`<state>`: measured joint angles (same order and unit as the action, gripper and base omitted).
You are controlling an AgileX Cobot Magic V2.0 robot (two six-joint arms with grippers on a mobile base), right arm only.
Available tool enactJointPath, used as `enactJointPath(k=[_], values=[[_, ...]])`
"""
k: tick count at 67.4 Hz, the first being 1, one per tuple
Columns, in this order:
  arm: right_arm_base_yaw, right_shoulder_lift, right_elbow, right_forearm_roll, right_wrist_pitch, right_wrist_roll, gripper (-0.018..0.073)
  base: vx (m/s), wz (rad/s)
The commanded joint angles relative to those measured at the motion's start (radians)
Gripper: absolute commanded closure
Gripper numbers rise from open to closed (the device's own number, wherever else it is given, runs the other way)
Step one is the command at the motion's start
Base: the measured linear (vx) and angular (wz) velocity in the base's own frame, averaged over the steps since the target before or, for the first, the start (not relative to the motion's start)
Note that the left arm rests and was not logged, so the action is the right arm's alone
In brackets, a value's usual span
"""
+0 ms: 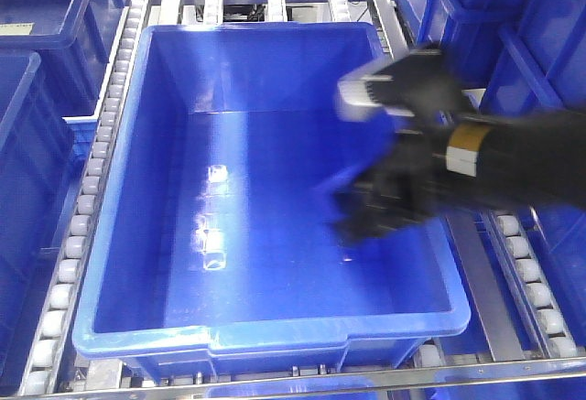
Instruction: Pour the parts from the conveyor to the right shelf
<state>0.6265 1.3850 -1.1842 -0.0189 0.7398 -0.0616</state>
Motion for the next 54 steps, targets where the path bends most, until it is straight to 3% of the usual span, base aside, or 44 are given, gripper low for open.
enactJointPath(k=[1,34,54], values=[[0.0,0.091,-0.133,-0.01,0.027,-0.004,0.0565,0.0,0.0],[-0.002,0.608,-0.613,-0.032,0.341,-0.011,0.0562,0.0,0.0],[-0.002,0.738,-0.712,-0.029,0.371,-0.012,0.0561,0.0,0.0]])
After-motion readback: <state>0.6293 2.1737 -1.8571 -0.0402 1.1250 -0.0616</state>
